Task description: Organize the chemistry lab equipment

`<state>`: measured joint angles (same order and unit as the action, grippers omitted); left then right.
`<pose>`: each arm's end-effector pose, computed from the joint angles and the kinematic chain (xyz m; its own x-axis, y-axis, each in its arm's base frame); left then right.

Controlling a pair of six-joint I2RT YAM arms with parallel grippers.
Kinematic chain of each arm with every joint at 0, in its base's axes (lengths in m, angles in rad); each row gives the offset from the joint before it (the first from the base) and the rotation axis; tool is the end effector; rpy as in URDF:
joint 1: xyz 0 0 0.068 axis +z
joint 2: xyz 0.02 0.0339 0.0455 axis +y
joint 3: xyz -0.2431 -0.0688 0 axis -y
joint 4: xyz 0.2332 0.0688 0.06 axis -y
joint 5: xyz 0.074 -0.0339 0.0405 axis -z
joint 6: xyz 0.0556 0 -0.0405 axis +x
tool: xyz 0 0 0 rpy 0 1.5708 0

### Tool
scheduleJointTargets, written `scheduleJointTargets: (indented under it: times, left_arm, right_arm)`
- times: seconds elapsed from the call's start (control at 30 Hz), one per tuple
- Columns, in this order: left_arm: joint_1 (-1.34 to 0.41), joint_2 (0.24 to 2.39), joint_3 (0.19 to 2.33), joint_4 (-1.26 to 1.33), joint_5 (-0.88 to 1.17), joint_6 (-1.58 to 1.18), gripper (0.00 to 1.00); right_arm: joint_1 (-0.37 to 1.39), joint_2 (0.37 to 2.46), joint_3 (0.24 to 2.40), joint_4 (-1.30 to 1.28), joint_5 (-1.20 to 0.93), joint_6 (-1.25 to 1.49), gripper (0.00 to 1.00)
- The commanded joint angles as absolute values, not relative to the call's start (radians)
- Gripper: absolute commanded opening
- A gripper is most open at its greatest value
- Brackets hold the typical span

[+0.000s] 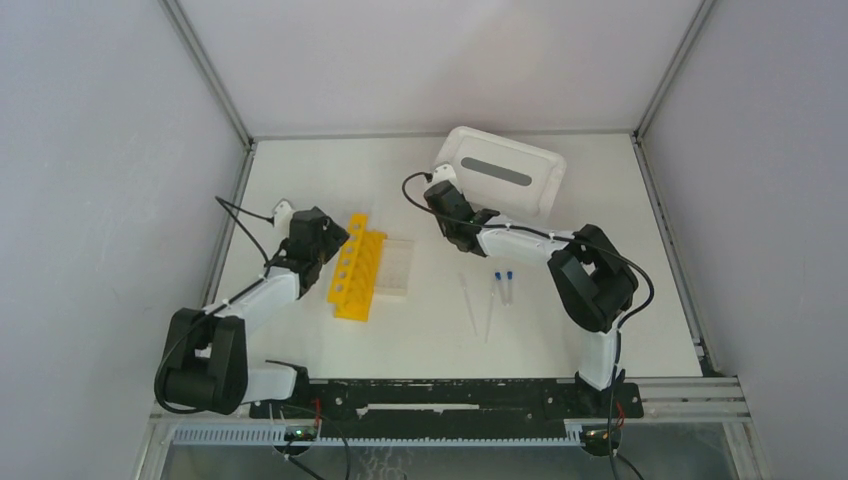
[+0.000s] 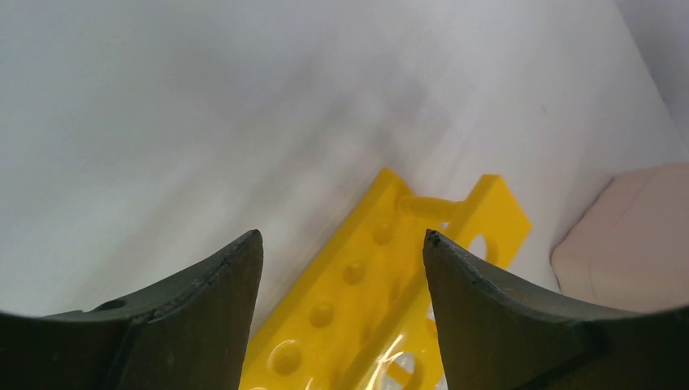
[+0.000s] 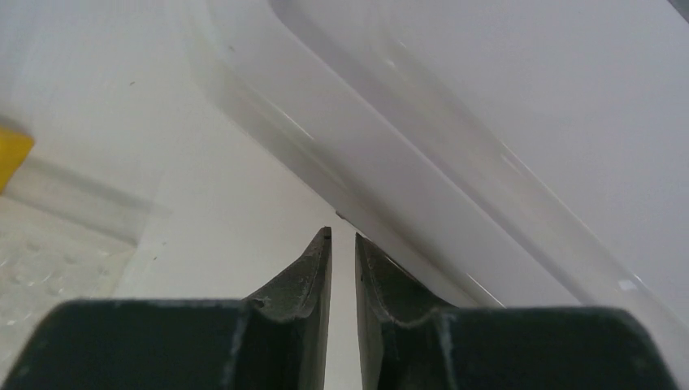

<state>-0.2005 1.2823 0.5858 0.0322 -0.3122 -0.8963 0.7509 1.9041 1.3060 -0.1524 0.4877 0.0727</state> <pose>0.2662 -0.0367 0.1647 -0.3402 -0.6893 -0.6396 -0.5015 0.7084 -0.4967 0.3220 0.2648 0.1775 -0.5229 -0.4002 -0.7526 -0.3151 0.9111 -0.2656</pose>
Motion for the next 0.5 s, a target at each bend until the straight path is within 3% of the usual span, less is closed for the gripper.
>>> scheduleJointTargets:
  times: [0.0, 0.47]
  left_arm:
    - [-0.200, 1.346, 0.705, 0.091, -0.218, -0.829, 0.76]
    - [-0.236, 1.535, 0.861, 0.099, -0.059, -0.736, 0.71]
  right_arm:
    - [0.690, 1.912, 1.370, -0.110, 0.502, 0.076, 0.23]
    - [0.544, 1.928, 1.417, -0.161, 0.522, 0.122, 0.24]
